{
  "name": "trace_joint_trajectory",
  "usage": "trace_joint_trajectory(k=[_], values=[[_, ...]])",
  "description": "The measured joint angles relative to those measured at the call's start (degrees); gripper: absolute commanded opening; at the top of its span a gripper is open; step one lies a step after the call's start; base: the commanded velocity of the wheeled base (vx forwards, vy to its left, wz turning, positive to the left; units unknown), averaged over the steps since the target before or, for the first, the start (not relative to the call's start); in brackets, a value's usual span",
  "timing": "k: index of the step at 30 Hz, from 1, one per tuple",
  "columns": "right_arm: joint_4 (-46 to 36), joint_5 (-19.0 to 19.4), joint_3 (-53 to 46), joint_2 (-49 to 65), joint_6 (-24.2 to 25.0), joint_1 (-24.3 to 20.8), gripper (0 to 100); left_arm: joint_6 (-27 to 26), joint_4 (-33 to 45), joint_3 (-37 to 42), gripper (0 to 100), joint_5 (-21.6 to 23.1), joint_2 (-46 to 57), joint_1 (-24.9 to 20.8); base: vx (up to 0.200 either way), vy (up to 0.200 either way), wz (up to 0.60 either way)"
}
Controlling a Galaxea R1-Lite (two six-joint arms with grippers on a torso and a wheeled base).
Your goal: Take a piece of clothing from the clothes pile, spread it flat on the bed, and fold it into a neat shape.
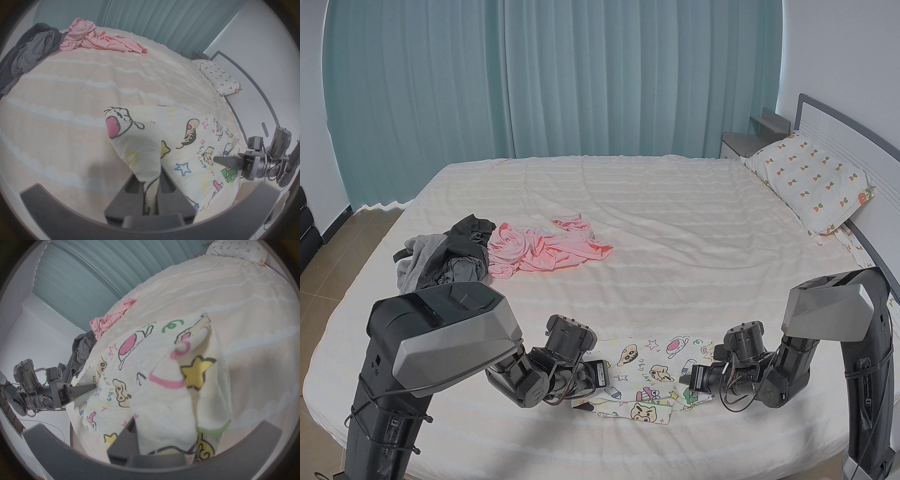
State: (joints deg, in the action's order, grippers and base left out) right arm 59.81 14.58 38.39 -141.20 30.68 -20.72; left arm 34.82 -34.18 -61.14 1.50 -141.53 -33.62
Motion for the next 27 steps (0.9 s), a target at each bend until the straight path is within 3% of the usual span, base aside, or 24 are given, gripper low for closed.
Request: trace_joint_trajectory(k=[12,21,27], values=[[5.25,1.91,-3.15,3.85,7.50,-0.77,0,5.61,0.16,1.44,0,-0.06,5.07,-0.66,0.000,0.000,0.00],[5.83,2.17,-4.66,6.50,7.98,-1.76,0,5.69,0.20,3.01,0,-0.06,7.30,-0.83,0.000,0.000,0.00],[8.27,2.04,-6.23,7.55,7.94,-1.71,0,5.69,0.13,3.67,0,-0.02,8.37,-0.85,0.000,-0.200,0.00]])
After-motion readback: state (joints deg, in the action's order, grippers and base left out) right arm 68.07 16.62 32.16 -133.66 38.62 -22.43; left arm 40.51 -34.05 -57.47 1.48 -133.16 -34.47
